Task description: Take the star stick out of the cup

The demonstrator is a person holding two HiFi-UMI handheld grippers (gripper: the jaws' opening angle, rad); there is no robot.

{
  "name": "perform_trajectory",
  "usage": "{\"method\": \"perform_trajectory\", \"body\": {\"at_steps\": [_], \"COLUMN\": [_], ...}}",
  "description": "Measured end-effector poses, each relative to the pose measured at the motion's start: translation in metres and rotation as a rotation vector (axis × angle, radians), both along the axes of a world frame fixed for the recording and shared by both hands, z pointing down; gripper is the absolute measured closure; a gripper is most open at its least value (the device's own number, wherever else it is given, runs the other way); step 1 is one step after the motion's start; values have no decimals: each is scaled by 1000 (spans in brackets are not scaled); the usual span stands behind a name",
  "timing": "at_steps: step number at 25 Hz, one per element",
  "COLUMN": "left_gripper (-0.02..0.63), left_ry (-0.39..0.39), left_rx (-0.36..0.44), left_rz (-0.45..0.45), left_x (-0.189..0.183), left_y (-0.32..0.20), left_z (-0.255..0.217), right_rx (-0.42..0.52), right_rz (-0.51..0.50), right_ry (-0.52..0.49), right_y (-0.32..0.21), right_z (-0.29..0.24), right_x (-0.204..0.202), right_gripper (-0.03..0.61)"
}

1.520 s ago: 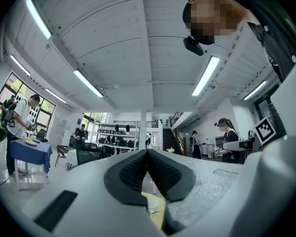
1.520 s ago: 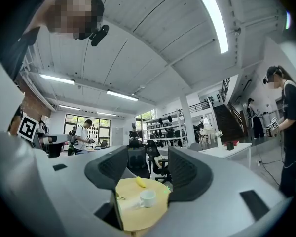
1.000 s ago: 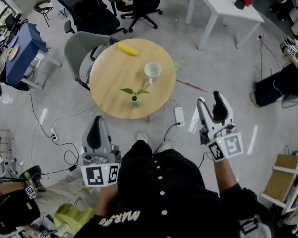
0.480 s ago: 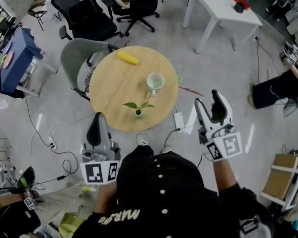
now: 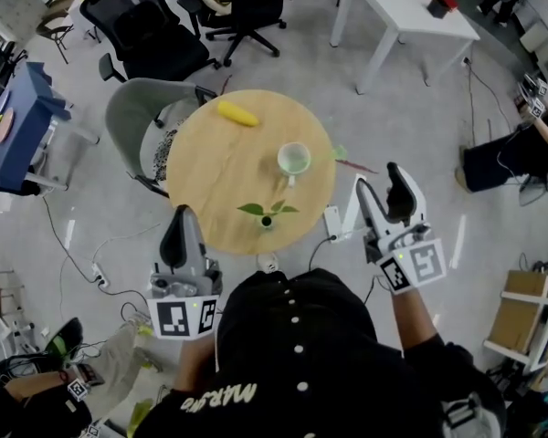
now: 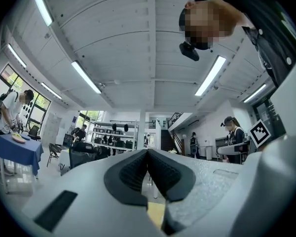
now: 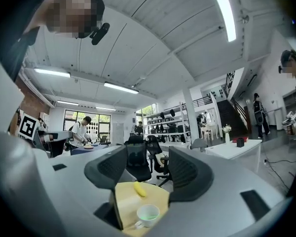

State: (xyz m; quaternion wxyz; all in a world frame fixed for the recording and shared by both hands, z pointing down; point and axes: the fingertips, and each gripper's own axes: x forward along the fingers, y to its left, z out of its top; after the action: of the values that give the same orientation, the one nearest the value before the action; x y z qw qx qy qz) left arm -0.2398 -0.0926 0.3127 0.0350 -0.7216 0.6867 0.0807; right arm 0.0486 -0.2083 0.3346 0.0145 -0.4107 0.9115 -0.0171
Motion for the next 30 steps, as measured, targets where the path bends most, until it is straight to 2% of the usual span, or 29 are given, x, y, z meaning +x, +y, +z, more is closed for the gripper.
{"method": "perform_trajectory", "body": {"at_steps": [4,12,22,30], "left_gripper": [611,611,611,611], "left_ry": [-3,8,12,5], "left_rx": [-8,-21,-48,-70], "left_rz": [32,76,41,56], "left_x": [-10,7,8,19], "left_y": [-14,-45,-91,-119], "left_z": [7,20,24,32], "right_rx": [-8,-60,-117,-276], "right_rz": [15,33,-6,28], "right_ry": [21,32,50,18], "right_y": [-3,-30,-89,-137], "right_z": [8,32,59,131], "right_x": [-10,-1,-6,9], "right_gripper": [319,318,314,314]}}
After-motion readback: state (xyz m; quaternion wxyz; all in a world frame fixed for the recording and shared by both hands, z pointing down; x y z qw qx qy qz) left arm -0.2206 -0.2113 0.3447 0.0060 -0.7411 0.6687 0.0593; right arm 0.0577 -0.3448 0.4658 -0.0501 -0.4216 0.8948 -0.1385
